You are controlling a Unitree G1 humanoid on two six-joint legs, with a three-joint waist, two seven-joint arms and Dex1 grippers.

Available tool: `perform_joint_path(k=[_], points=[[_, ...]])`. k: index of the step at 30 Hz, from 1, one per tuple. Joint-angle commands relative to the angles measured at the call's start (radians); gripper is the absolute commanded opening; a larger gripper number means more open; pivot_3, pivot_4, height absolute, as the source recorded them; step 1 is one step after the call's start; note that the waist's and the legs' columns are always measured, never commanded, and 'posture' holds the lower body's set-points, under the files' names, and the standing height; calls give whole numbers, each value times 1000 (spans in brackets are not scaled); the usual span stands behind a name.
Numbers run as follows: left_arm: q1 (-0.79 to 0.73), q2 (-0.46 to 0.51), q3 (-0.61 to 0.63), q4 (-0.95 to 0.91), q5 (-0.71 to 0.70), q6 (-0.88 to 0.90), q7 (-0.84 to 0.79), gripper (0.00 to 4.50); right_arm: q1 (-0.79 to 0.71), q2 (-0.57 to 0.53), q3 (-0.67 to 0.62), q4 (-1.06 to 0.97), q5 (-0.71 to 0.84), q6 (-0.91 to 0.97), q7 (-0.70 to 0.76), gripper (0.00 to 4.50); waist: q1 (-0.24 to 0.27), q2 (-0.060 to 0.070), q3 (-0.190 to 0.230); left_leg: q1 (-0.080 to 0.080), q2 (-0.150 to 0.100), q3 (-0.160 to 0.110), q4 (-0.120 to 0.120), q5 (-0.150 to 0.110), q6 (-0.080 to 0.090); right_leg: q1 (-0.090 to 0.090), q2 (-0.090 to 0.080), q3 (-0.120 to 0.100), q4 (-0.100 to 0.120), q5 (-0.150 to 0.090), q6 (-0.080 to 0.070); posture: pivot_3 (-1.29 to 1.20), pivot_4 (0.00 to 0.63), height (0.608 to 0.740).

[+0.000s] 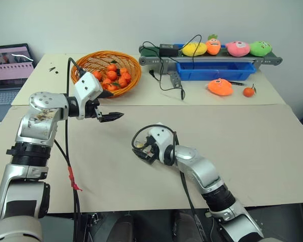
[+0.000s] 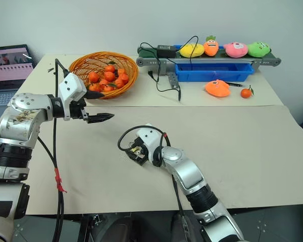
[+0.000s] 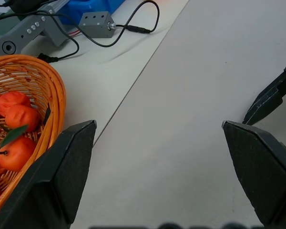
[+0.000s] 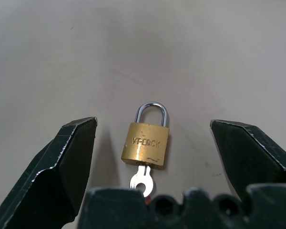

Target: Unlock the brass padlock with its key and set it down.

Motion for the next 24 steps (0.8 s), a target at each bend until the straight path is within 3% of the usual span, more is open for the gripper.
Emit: perform_joint_path(k=[1, 9, 17, 24], points=[[-14, 17, 29, -34, -5, 7, 5, 4500, 9, -4, -2, -13, -12, -21, 13, 3717, -3, 0, 0, 0, 0, 0, 0, 0, 0, 0, 0, 0, 0, 0, 0, 0, 150, 740], [-25, 15, 28, -17, -3, 0, 2, 4500, 25, -23, 7, -9, -33, -6, 36, 1028, -8, 0, 0, 1, 0, -1, 0, 0, 0, -2, 0, 0, 2, 0, 0, 0, 150, 740], [-28, 9, 26, -10, -2, -5, 1, 4500, 28, -50, 4, -24, -45, -4, 67, 1028, -6, 0, 0, 1, 0, -1, 0, 0, 0, -3, 0, 0, 4, 0, 0, 0, 150, 740], [-7, 0, 17, -27, -8, -2, -9, 4500, 14, -172, 24, -94, -66, -53, 174, 1028, -5, 0, 0, 1, 0, -1, 0, 0, 0, -3, 0, 0, 4, 0, 0, 0, 150, 740]])
